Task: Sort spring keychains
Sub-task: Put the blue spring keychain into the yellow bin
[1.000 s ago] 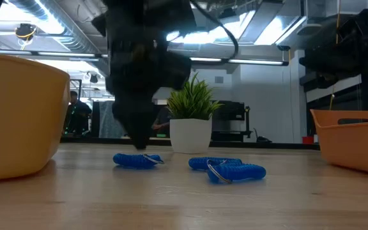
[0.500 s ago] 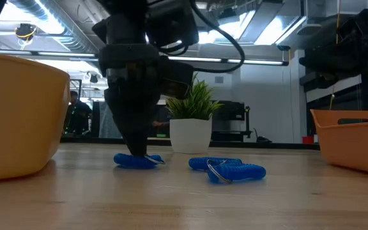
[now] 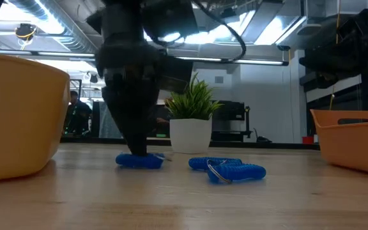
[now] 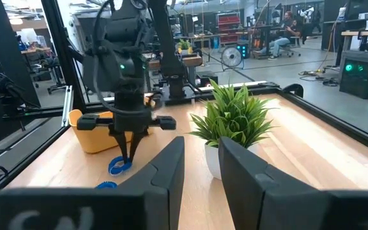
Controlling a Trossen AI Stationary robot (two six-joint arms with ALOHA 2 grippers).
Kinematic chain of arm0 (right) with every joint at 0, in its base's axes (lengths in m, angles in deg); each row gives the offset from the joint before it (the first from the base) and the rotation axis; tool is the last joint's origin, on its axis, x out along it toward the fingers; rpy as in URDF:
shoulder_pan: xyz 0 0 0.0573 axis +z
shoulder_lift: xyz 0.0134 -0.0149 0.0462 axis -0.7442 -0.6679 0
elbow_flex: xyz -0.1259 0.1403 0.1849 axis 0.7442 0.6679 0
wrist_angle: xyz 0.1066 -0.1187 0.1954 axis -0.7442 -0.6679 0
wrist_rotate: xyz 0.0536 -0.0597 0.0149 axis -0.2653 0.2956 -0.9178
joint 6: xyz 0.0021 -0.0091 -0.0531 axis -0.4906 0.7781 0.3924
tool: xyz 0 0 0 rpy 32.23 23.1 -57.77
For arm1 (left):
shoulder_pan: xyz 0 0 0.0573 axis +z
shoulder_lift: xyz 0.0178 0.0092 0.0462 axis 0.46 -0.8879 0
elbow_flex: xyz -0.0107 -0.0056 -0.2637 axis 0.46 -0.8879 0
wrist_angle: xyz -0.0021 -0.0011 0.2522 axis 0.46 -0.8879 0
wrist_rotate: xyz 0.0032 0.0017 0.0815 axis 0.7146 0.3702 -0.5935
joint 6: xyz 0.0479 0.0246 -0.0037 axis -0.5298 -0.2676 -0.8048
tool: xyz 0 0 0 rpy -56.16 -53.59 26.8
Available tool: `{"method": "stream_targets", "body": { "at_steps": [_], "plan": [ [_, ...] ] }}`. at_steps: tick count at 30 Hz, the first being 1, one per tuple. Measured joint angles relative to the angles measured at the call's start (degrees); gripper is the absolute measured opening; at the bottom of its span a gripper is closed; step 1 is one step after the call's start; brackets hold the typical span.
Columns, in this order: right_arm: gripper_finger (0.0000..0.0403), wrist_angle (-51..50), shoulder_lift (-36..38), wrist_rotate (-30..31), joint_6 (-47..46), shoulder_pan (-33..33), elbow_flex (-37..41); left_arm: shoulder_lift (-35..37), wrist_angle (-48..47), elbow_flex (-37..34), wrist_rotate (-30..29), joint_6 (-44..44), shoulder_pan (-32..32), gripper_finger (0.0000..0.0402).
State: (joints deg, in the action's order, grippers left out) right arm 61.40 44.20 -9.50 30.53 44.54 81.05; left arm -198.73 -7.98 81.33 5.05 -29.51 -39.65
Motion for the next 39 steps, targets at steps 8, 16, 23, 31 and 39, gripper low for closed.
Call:
{"method": "stream_targets", "body": {
  "at_steps": [8,16,23,31,39],
  "plan": [
    [0.0097,0.0,0.0,0.0,0.0,0.0,0.0,6.1,-1.1,2.3,-8.4,1.0,-3.4,0.0004],
    [0.0097,0.0,0.0,0.0,0.0,0.0,0.0,14.5,-2.6,2.4,-21.0,5.5,-8.1,0.0004],
    [0.0097,0.0,0.0,0.0,0.0,0.0,0.0,20.9,-5.0,2.5,-30.8,9.7,-10.9,0.0004],
    [0.0097,0.0,0.0,0.0,0.0,0.0,0.0,24.9,-8.2,2.5,-37.9,9.7,-11.3,0.0003],
    [0.0097,0.0,0.0,0.0,0.0,0.0,0.0,25.3,-10.3,2.5,-40.2,9.7,-11.3,0.0003]
  ]
}}
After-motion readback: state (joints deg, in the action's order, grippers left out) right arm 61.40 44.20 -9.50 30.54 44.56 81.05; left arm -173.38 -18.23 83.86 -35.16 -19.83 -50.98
